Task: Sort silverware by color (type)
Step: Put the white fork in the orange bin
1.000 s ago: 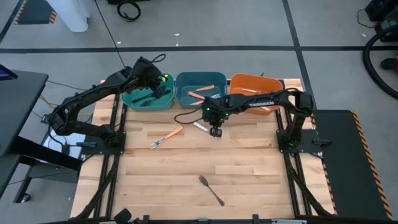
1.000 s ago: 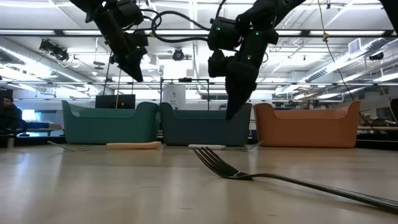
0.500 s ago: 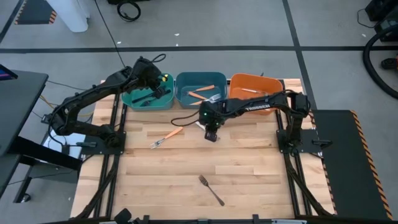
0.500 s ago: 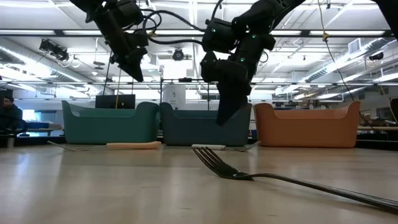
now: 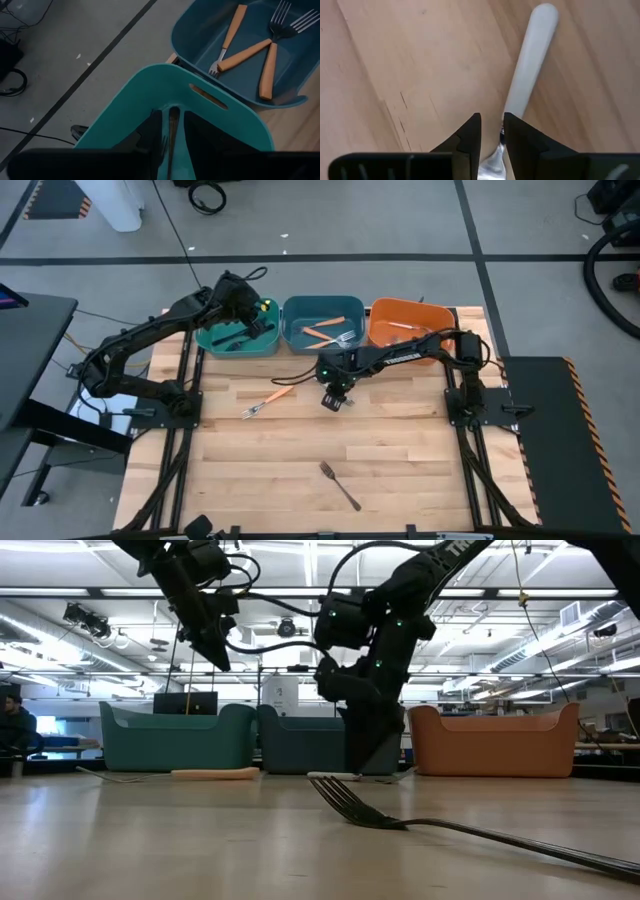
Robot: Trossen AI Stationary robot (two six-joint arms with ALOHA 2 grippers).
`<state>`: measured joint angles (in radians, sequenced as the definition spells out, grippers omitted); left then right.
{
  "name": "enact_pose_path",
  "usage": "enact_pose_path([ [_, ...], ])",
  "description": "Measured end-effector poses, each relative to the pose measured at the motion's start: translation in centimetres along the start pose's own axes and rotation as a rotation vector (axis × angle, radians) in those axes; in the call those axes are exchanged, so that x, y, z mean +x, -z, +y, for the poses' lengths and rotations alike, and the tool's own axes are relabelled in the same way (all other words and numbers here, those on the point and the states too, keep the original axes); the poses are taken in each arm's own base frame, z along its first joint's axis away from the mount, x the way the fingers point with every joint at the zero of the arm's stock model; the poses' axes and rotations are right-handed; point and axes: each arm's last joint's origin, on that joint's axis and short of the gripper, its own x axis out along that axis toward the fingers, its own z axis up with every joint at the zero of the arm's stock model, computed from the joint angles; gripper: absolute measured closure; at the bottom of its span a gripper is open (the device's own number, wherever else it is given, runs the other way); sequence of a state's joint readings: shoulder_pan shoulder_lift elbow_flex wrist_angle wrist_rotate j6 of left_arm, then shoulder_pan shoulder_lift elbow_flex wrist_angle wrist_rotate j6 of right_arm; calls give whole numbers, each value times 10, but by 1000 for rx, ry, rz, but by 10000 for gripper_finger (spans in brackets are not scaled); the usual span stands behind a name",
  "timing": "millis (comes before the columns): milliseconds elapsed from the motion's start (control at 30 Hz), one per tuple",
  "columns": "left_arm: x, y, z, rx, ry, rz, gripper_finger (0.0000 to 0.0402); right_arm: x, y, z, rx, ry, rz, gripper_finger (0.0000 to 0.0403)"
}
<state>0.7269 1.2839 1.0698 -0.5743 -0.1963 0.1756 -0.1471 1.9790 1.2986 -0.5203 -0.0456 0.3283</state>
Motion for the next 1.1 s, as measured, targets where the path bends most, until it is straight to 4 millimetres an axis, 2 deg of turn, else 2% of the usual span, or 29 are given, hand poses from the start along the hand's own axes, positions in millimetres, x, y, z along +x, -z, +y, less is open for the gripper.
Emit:
enact_pose_path([
  [333,0,0,0,2,0,-1,310,4,-4,-5,84,-2,-17,312],
  [633,0,0,0,3,0,-1,310,-12,-12,-9,126,-16,-42,313],
  [833,0,0,0,4,0,-1,310,0,-8,-15,132,32,-4,313],
  [1100,0,0,0,26,-1,-4,310,16,-5,-13,127,50,25,313],
])
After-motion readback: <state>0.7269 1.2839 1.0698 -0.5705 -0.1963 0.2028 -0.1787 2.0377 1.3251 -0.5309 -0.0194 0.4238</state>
